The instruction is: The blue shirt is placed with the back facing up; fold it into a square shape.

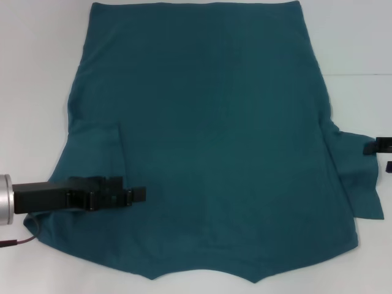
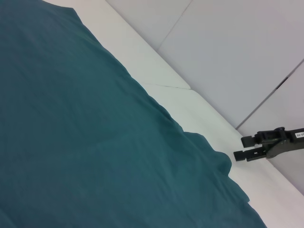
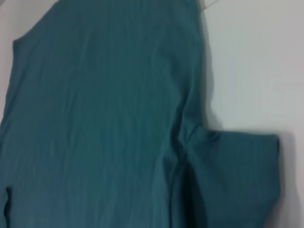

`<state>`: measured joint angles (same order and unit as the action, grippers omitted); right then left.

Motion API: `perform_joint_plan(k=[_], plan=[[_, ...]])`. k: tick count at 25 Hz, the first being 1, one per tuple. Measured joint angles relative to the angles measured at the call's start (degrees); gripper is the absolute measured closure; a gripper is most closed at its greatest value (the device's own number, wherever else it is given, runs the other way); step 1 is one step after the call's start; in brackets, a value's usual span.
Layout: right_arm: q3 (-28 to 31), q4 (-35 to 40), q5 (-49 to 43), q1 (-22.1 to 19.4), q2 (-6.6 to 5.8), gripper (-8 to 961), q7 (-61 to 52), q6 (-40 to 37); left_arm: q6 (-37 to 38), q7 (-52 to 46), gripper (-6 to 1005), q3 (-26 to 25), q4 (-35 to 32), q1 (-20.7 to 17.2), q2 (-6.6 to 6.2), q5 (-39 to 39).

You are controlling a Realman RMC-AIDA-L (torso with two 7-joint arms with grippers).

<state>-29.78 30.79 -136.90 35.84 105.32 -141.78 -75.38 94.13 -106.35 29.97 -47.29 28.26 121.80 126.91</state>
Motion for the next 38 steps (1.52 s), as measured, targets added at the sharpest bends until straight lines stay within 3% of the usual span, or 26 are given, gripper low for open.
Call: perform_joint_plan(k=[8,21,32,38], plan=[[-2.3,-1.0,0.0,0.9,0.57,81,-0.7,3.2,-0.4,0.0,38,-0.3,0.0,0.0,0.19,-0.2],[-3.3,-1.2,0.0,1.7,2.76,97,-0.2,6.7,-2.3,0.1,39,-0.4,0.0,0.0,0.45,-0.5],[-4.5,-2.0,0.4,2.3,3.04,112,-0.3,7.1,-3.1,0.1,38,-0.3,0.0,-0.1,0.57,-0.5],[-4.5,-1.9,5.2,2.0,3.03,119,2.2,4.8,-3.1,0.2,39,-0.3,0.0,-0.1,0.63,-0.5]])
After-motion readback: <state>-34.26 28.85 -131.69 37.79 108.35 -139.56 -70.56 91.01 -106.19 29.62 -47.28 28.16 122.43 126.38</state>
